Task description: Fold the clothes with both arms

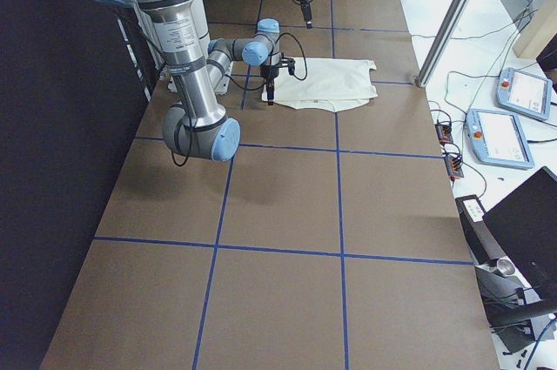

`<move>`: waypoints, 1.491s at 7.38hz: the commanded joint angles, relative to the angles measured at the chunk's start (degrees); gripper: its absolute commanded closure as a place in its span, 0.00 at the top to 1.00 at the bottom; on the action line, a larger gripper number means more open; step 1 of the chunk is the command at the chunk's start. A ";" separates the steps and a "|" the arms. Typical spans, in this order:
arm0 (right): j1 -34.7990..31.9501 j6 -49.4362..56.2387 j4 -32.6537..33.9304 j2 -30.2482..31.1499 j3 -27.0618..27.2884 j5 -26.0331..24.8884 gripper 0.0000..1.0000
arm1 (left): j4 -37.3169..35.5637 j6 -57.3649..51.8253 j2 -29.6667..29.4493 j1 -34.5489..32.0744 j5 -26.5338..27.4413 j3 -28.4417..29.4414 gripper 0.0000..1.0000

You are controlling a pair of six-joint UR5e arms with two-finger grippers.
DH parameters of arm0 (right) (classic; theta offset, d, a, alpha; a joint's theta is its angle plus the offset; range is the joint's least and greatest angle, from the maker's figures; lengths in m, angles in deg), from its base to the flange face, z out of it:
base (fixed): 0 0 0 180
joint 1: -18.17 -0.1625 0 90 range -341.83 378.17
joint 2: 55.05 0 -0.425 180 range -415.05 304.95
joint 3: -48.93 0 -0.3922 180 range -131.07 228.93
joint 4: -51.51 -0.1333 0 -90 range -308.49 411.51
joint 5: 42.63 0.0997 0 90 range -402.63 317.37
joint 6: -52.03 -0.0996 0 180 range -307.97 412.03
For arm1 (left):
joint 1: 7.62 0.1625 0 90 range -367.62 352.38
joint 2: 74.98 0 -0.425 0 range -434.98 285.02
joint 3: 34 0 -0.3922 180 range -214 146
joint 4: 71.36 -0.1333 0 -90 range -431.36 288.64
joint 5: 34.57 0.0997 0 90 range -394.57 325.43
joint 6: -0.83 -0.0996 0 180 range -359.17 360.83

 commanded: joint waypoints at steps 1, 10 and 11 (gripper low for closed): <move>0.01 0.96 0.22 -0.07 -0.38 0.78 1.00 | 0.39 -0.07 0.09 0.00 -0.14 0.00 1.00; -0.78 2.54 -0.31 0.98 -1.96 0.95 1.00 | 1.00 0.55 -0.70 0.18 -0.22 0.00 1.00; -1.82 2.81 -0.40 2.12 -1.88 1.04 1.00 | 1.35 0.55 -0.44 0.70 -0.22 0.08 1.00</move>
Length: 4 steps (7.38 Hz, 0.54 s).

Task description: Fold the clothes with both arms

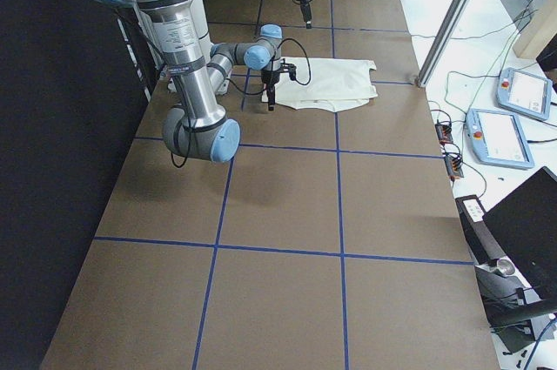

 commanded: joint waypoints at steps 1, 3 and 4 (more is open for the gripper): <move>-1.92 0.82 -0.11 2.63 -0.09 0.11 1.00 | 0.45 0.07 -0.03 0.65 -0.01 0.07 1.00; -4.73 2.66 -0.02 3.34 0.61 0.38 1.00 | 0.54 0.16 0.32 1.10 -0.01 0.16 1.00; -5.52 2.67 -0.02 3.26 0.87 0.46 1.00 | 0.88 -0.02 0.41 1.10 -0.01 0.08 1.00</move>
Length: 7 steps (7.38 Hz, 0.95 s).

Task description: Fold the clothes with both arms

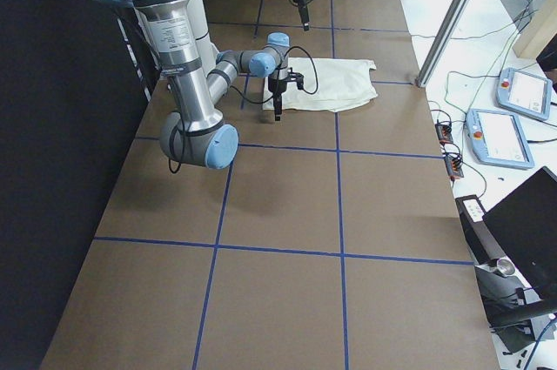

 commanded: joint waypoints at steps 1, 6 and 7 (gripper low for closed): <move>-2.15 0.55 -0.08 -0.28 1.23 0.45 1.00 | 0.73 -0.19 0.32 0.09 0.00 -0.04 1.00; -7.08 1.43 -4.08 -7.24 -0.54 2.82 1.00 | 1.08 -0.02 0.41 0.09 -0.09 -0.04 1.00; -7.17 1.17 -5.86 -6.45 1.92 5.01 1.00 | 1.34 0.94 0.49 0.53 -0.17 0.05 1.00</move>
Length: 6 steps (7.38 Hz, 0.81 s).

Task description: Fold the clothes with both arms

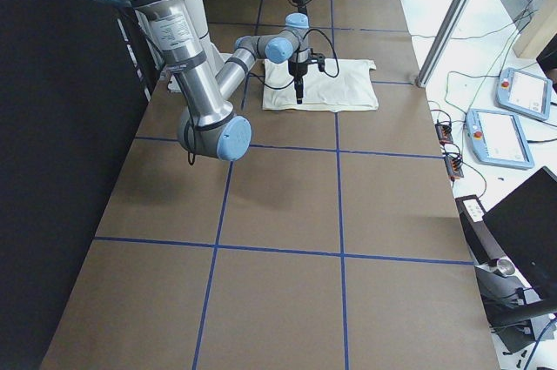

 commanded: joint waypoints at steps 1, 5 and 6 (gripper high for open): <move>-0.44 -0.45 -2.63 0.60 4.98 3.15 1.00 | 2.30 6.81 0.47 2.23 0.02 0.22 1.00; -0.44 -4.21 -2.90 3.23 10.44 4.30 1.00 | 4.87 22.92 2.39 13.03 5.00 1.18 1.00; -0.26 -5.18 -3.16 3.15 10.45 4.30 1.00 | 4.79 26.18 2.40 14.80 6.60 2.58 0.99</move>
